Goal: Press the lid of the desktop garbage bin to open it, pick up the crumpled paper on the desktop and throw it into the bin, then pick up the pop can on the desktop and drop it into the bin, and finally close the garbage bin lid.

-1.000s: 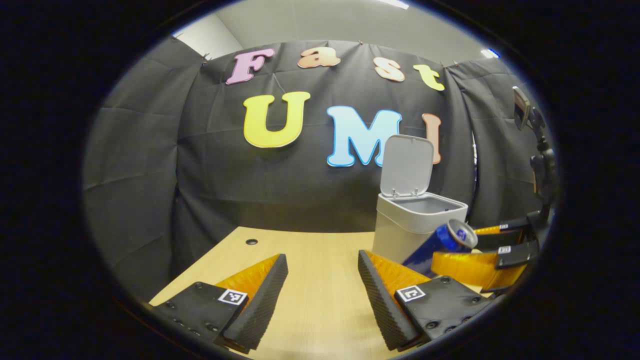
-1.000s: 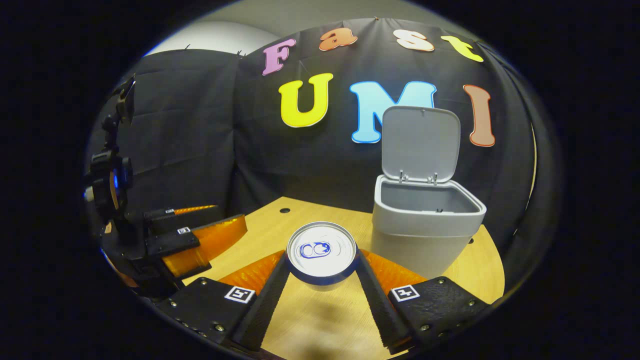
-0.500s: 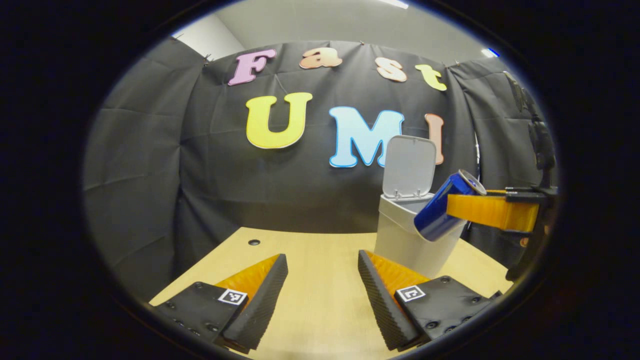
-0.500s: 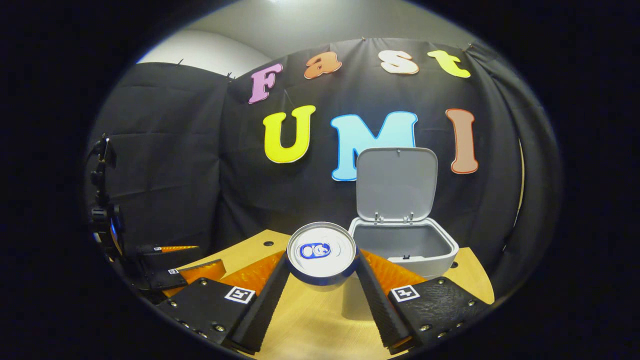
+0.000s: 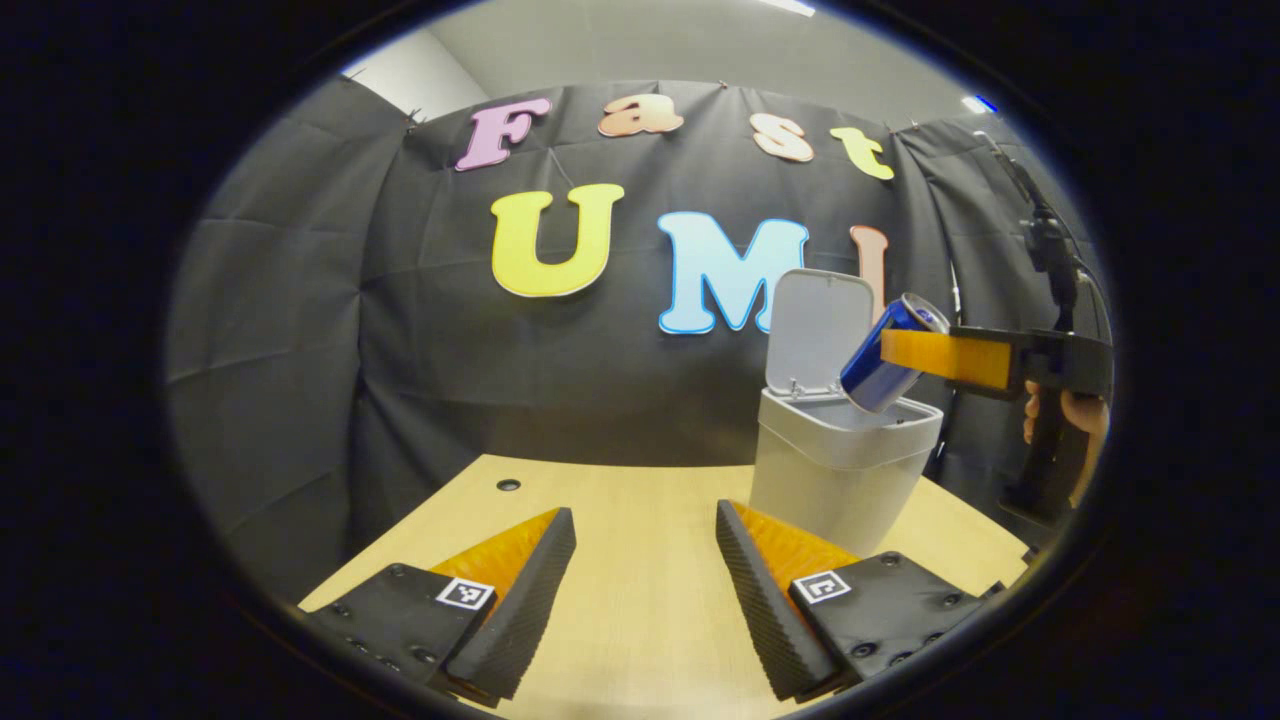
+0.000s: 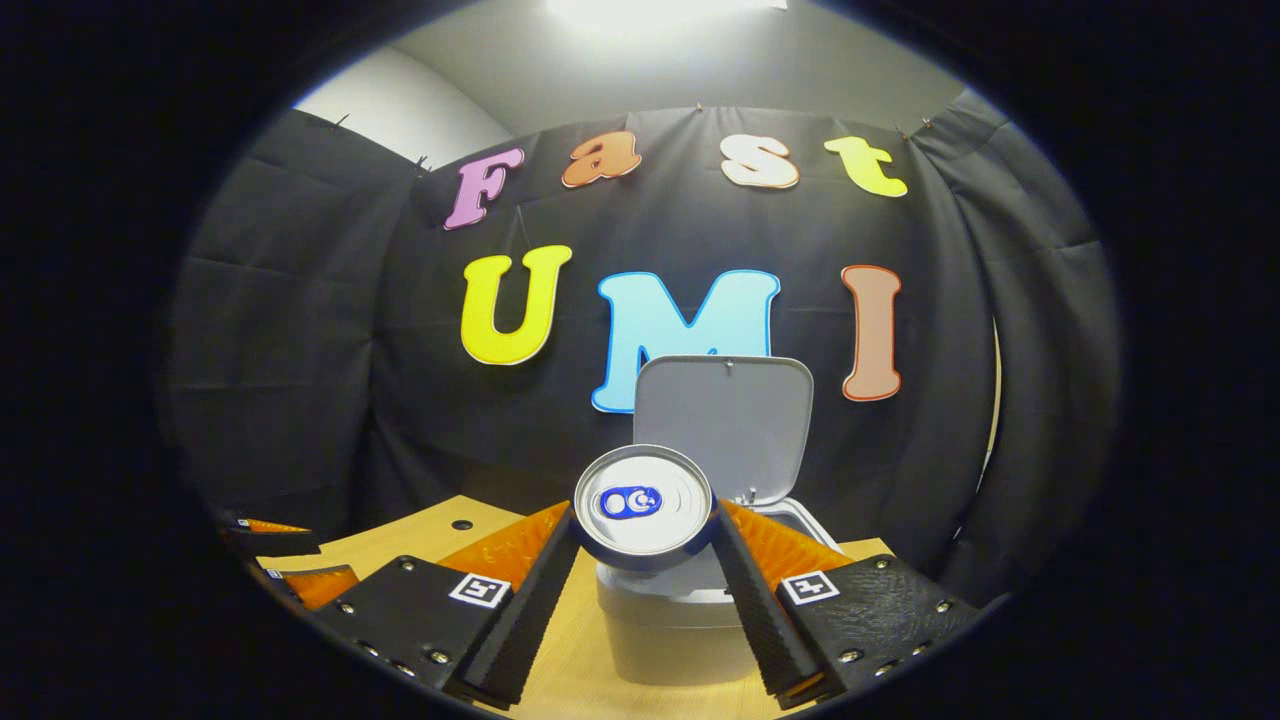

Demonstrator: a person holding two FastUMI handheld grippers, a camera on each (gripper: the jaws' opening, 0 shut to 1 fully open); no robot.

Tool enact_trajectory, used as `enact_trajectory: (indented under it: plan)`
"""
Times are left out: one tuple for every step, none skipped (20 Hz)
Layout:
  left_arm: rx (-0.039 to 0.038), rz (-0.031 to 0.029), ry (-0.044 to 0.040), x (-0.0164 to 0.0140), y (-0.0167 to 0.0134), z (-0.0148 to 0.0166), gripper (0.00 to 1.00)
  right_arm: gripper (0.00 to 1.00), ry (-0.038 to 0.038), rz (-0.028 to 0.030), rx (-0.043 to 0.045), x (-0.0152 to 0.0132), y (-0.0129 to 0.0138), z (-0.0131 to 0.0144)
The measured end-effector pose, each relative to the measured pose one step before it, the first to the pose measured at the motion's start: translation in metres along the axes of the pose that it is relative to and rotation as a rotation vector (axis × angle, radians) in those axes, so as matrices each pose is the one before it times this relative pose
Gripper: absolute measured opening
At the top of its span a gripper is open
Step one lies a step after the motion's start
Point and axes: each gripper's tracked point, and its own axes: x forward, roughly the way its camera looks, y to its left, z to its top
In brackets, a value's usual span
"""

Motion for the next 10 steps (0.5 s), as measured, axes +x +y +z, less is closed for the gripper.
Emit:
enact_trajectory:
  plan:
    - [0.00208,0.00215,0.00092,-0.00048,0.00002,-0.00043,0.95,0.83,0.00797,-0.0022,0.00117,0.00525,-0.00031,-0.00412]
    - [0.00058,0.00082,0.00071,-0.00011,0.00093,-0.00001,0.95,0.83,0.0102,-0.0049,-0.00454,0.00444,-0.00132,-0.00362]
    - [-0.00031,0.0019,0.00149,-0.00014,0.00038,-0.00086,0.95,0.83,0.00999,-0.01008,-0.00877,0.00409,-0.0024,-0.00395]
    - [0.00011,0.00026,0.00033,0.00005,0.00037,-0.00072,0.95,0.84,0.00977,-0.0092,-0.00938,0.00352,-0.00193,-0.00315]
    - [0.00066,0.00025,-0.00071,-0.00045,-0.00001,0.00005,0.95,0.83,0.00971,-0.00261,-0.0053,0.00345,0.0003,-0.00449]
    - [0.00212,-0.00006,0.00013,0.00163,-0.00043,0.00044,0.95,0.83,0.01063,0.00277,-0.00037,0.00239,0.00099,-0.00247]
    - [0.00197,-0.0008,-0.00042,0.00065,-0.0006,0.00015,0.95,0.84,0.00767,0.00357,0.00294,0.00253,0.00139,-0.00265]
    - [0.00191,-0.00132,-0.00005,0.0003,-0.00065,0.00036,0.95,0.84,0.0076,0.00597,0.00238,0.0025,0.00141,-0.0019]
    - [0.00145,-0.00242,-0.00109,-0.00007,-0.00142,0.00078,0.95,0.84,0.0087,0.00683,-0.00018,0.00142,0.00136,-0.00351]
    - [0.00042,-0.00322,-0.00116,0.00147,-0.00177,-0.00009,0.95,0.84,0.00594,-0.00125,-0.00354,0.00244,-0.00064,-0.00181]
